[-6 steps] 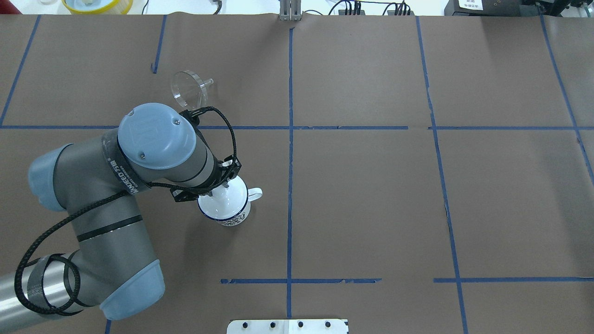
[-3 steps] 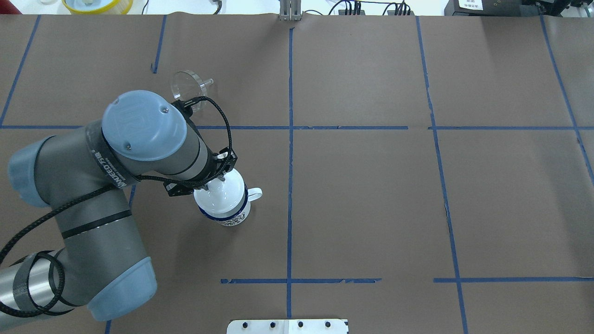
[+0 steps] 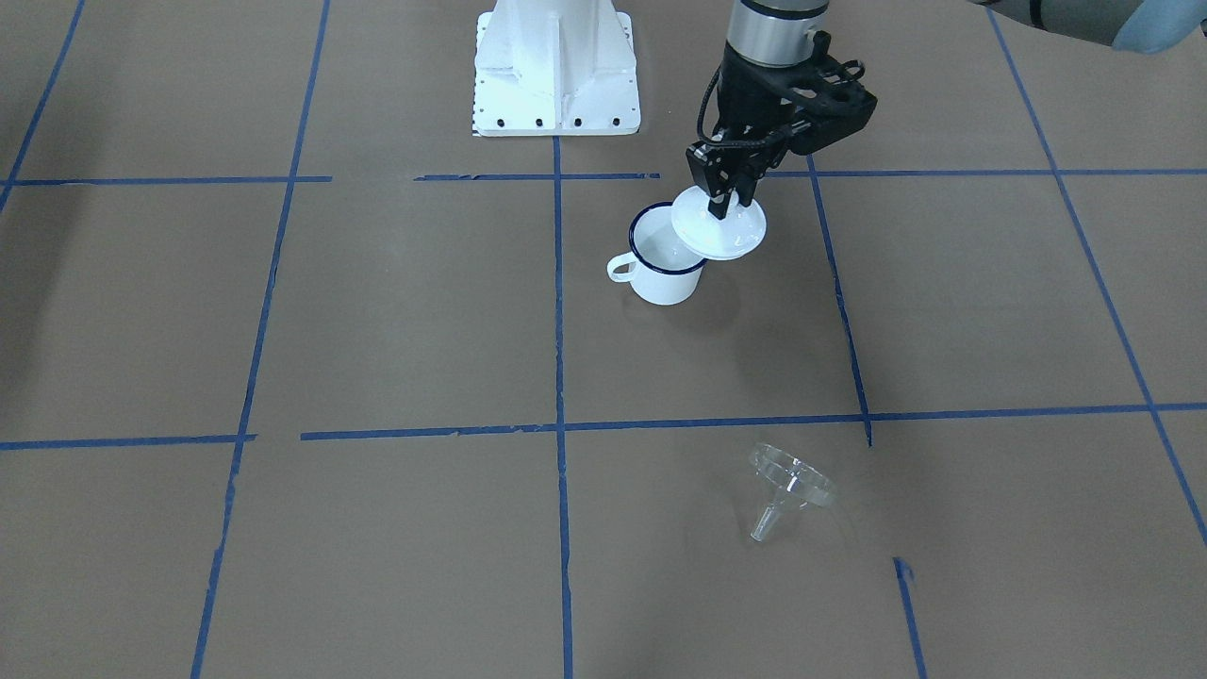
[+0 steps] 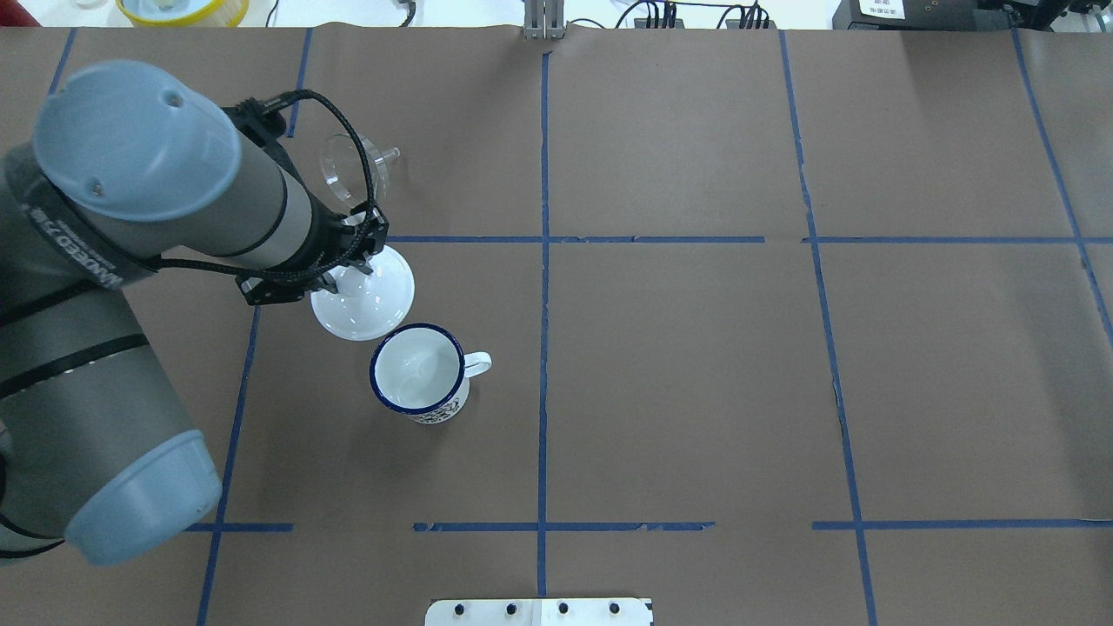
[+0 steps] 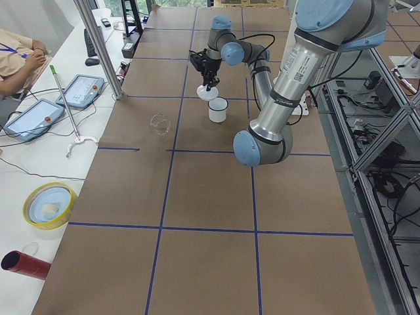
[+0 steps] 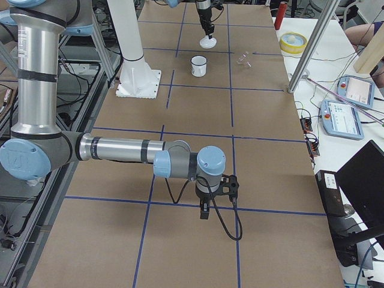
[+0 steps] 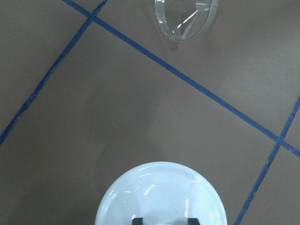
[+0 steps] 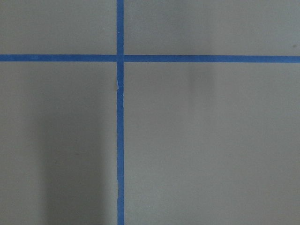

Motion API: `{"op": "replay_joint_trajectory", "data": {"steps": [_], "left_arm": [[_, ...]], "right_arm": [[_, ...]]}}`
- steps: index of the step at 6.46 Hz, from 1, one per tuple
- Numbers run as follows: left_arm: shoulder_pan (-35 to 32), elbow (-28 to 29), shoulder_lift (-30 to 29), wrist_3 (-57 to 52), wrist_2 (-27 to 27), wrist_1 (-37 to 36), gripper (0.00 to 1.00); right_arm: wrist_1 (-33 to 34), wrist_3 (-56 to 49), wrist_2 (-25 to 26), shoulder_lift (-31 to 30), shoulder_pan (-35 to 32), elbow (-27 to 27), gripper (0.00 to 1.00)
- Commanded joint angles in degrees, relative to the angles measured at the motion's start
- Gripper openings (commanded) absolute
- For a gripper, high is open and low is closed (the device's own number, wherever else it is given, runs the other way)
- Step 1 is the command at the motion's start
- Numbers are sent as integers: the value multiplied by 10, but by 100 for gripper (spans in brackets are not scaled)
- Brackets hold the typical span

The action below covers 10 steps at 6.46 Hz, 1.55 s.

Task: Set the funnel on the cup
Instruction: 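Carry the lid beside the mug and set it on the table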

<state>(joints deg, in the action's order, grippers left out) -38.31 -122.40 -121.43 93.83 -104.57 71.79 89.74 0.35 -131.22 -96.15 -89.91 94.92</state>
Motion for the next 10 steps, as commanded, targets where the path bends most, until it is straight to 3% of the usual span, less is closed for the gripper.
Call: {"op": "replay_joint_trajectory", "data": {"steps": [1,3,4,5,7,10], "left_arm": [[-18,-8,77,-101,-4,21,0],[-19,10,162,-121,-30,129,0],[-19,68,202,-116,-88,245,0],[-18,107,205,-110,-99,284,0],[-13,158,204,-105,-100,315,0],[-12,178,204,-89,-118,334,0]], "right_arm": [[0,0,0,0,0,0,100],[0,0,0,0,0,0,100],[0,0,0,0,0,0,100],[0,0,0,0,0,0,100],[0,0,0,0,0,0,100],[0,0,0,0,0,0,100]]}}
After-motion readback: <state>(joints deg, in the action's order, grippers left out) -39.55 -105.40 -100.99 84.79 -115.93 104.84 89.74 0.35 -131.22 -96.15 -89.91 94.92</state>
